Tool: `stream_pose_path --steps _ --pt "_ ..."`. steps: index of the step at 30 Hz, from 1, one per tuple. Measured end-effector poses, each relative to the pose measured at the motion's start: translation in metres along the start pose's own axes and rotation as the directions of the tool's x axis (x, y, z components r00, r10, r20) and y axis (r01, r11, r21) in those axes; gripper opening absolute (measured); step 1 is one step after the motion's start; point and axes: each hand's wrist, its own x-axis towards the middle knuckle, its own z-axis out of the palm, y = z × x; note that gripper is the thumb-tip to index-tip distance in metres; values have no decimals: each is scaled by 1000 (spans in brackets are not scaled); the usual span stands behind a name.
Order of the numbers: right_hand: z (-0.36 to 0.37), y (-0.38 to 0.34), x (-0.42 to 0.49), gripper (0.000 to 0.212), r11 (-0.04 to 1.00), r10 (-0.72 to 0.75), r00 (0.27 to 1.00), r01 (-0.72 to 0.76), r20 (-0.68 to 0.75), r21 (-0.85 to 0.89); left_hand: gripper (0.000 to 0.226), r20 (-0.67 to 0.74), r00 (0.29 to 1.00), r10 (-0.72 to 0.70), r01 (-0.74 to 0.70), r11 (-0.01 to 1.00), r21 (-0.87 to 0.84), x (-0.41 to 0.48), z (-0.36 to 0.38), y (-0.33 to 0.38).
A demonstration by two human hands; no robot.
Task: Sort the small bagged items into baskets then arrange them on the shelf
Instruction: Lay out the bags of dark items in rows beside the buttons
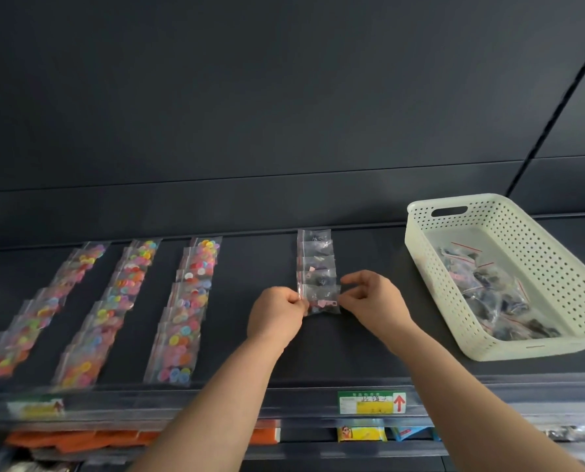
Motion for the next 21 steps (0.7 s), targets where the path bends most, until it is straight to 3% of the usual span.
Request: stream_pose_path --steps 7,14,17,21 --pt "9 -2 3 28 983 42 993 -61 -114 -171 16 -76 996 40 -26 983 183 12 4 -3" --pt "8 -2 4 23 980 14 990 -41 -138 -193 25 -74 997 26 -8 971 241 17 5 -4" --pt "1 -4 4 17 981 -50 988 22 -143 -192 25 -91 996 19 -2 983 183 15 3 1" --pt "-28 -10 -1 16 919 -254 939 158 -233 -362 22 -80 992 96 -90 993 72 9 9 24"
